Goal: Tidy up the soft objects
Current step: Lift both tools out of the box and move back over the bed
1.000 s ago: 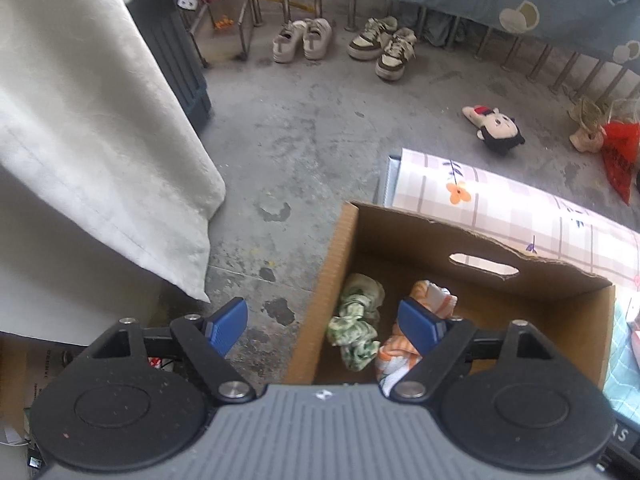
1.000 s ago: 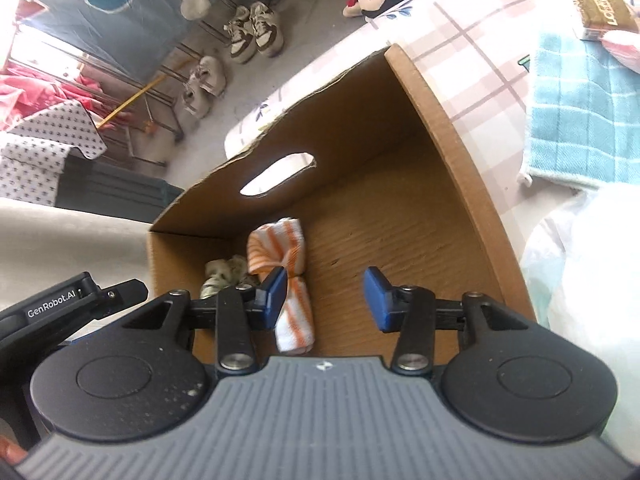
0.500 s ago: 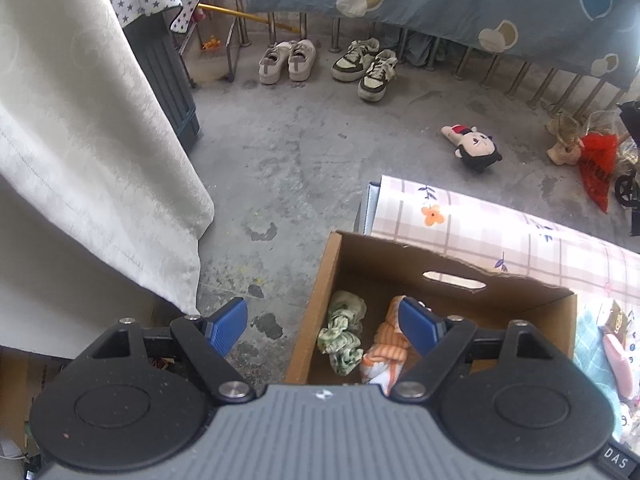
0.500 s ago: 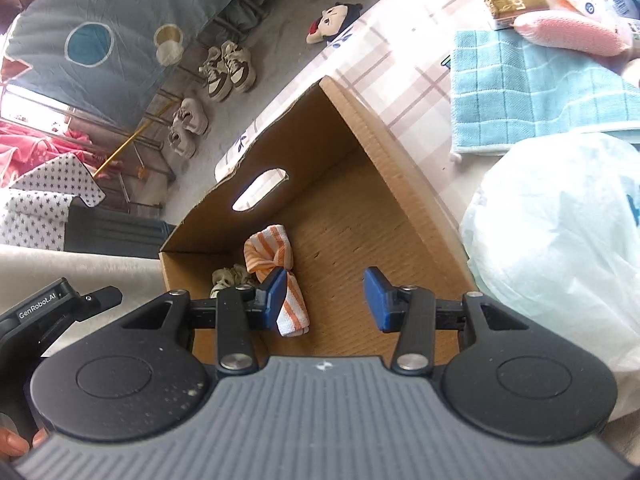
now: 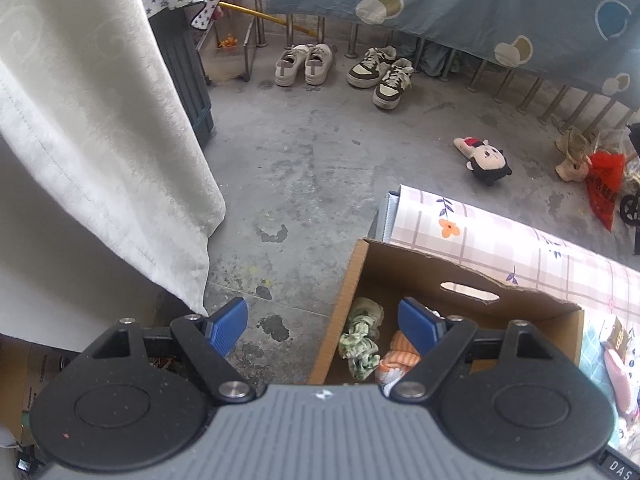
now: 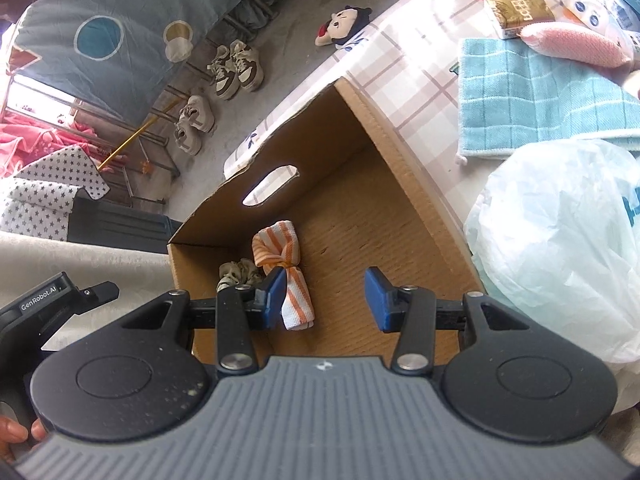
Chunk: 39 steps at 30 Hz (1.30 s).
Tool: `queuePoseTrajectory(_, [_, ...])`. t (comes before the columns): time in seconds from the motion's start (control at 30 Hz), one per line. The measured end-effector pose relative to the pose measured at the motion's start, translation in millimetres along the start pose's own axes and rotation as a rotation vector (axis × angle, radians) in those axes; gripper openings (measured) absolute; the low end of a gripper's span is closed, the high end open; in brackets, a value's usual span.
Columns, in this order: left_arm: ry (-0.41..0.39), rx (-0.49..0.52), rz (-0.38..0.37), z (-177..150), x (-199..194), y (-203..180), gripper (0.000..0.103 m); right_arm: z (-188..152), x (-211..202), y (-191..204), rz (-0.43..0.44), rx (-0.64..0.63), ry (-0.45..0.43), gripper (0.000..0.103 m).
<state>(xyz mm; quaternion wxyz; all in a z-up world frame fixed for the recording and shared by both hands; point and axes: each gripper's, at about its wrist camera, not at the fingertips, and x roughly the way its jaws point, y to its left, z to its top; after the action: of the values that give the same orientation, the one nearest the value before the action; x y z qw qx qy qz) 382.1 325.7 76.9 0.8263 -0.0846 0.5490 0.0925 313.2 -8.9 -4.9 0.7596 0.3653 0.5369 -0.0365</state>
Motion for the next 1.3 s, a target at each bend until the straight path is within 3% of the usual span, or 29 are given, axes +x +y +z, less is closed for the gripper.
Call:
queuePoseTrajectory(0.43, [-0.03,-0.043,0.035,11,-13,4,0.084,19,-1,24,0.06,-0.086,0.03,0.042])
queuePoseTrajectory(0.7, [-0.057,-0.037,0.076,-7,-47,-29,0.084,51,-42,-4,0.164,-0.148,-0.017,0.042])
queuePoseTrajectory(0.9, [-0.082,0.0,0.103,-41,-95,-93,0.085,96,-89,-72,0.235,-0.203,-0.042,0.052])
queuePoseTrajectory(1.03, [-0.108,-0.025,0.066,-77,-134,-155,0.1,134,-122,-131,0.283,-0.25,-0.066,0.078])
queuePoseTrajectory(1.17, [-0.125,-0.016,0.008,-119,-153,-231,0.103,186,-160,-195,0.269,-0.319,-0.038,0.081])
queuePoseTrajectory(1.3, [-0.1,0.031,-0.098,-156,-145,-315,0.103,236,-197,-272,0.212,-0.377,-0.038,0.084])
